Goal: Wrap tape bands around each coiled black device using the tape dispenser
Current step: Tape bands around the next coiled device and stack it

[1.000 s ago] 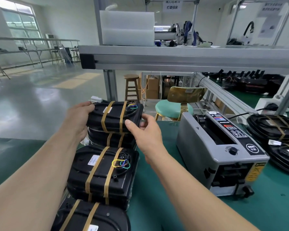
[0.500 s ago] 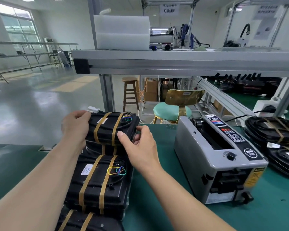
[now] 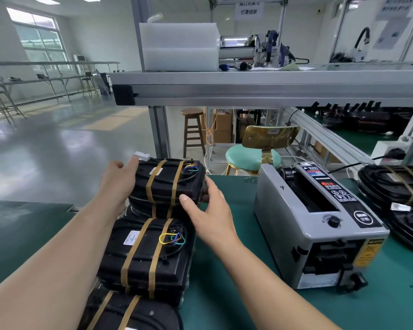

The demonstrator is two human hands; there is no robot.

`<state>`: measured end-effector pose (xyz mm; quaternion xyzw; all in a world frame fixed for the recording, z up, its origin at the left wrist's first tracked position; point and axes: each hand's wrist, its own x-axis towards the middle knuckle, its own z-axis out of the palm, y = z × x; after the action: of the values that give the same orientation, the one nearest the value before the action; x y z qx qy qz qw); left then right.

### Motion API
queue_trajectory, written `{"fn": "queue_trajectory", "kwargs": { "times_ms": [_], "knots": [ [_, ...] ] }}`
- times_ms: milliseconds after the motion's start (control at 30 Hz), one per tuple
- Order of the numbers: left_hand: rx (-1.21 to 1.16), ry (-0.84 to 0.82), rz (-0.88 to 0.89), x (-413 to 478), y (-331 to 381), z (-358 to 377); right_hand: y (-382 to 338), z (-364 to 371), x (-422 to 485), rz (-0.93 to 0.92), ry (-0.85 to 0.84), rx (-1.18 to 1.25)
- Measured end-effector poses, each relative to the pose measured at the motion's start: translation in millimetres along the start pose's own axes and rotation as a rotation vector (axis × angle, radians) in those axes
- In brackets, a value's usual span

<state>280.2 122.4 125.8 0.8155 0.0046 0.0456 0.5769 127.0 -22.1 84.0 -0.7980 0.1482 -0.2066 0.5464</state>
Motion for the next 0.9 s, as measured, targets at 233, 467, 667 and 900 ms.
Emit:
{"fn": "queue_trajectory", "kwargs": {
  "times_ms": [233, 467, 667, 900],
  "knots": [
    [-0.191, 0.048, 0.112, 2.3, 24.8, 3.1, -16.2, 1.3, 18.1, -0.079, 0.016, -0.041],
    [-0.333, -0.106, -0.006, 25.9, 41.3, 12.2, -25.7, 5.7, 54.0, -0.035, 0.053, -0.057],
    [-0.321, -0.129, 0.027, 49.2, 31.9, 29.8, -22.0, 12.1, 79.1, 0.017, 0.072, -0.034],
    [-0.110, -0.151, 0.109, 75.2, 24.8, 42.8, -16.2, 22.4, 103.9, 0.128, -0.007, -0.052]
  ]
}}
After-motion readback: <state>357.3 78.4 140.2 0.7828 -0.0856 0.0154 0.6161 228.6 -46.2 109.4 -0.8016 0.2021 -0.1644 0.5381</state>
